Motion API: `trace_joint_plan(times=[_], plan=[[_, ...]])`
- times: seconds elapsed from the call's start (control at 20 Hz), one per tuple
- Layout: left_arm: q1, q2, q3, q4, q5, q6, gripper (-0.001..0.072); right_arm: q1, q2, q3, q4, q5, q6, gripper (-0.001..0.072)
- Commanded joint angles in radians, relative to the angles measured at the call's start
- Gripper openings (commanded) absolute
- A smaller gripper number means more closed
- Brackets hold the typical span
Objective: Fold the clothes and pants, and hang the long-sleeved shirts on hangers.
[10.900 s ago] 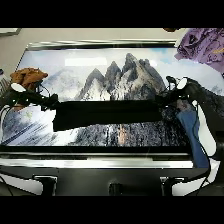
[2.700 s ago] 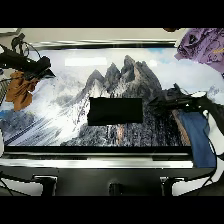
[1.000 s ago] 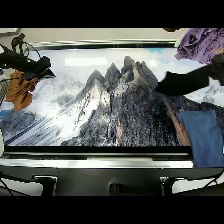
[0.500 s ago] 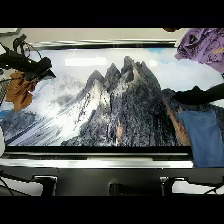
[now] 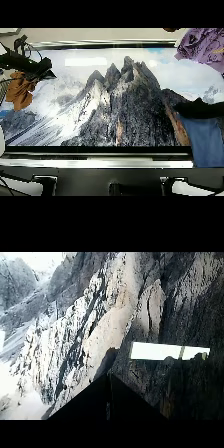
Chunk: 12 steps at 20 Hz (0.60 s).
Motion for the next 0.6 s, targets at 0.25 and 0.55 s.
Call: trace_joint_plan(times=[0.25, 0.55], plan=[[0.0, 0.0, 0.0, 0.0, -0.037, 0.001, 0.0017, -0.001, 0.197, -0.297, -0.197, 0.002, 0.044, 0.0033], [0.0, 0.0, 0.0, 0.0, -0.044, 0.001, 0.0017, -0.001, 0.364, -0.652, -0.272, -0.11, 0.15, 0.0033]])
